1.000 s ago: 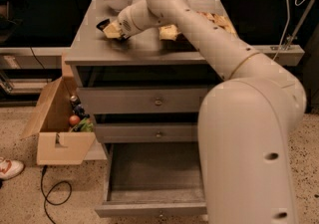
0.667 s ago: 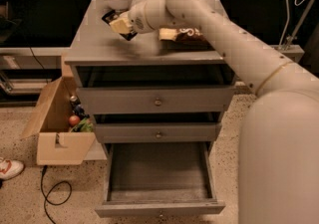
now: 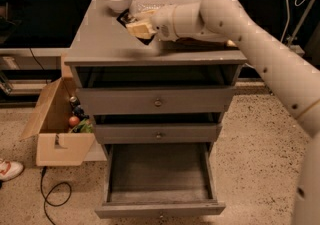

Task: Place rxbar chocolate into bottom drawer

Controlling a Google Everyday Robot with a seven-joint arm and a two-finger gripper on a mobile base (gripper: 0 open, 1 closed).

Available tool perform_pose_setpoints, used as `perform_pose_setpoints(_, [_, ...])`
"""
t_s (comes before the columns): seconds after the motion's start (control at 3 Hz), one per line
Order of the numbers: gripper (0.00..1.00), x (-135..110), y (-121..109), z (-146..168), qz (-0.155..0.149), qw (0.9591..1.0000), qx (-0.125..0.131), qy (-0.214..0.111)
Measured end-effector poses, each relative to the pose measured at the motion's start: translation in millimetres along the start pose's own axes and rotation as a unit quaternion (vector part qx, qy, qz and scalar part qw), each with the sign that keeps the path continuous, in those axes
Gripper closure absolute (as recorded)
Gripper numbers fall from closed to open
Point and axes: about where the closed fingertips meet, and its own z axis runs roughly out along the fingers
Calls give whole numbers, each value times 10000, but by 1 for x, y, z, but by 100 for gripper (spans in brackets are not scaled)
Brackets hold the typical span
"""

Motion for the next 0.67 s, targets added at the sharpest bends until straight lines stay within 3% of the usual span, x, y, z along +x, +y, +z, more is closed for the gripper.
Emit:
perform_pose_setpoints(0.33, [100, 24, 17, -53, -159, 9997, 13, -177])
perform_pose_setpoints(0.67, [100, 23, 17, -53, -158, 9997, 12, -177])
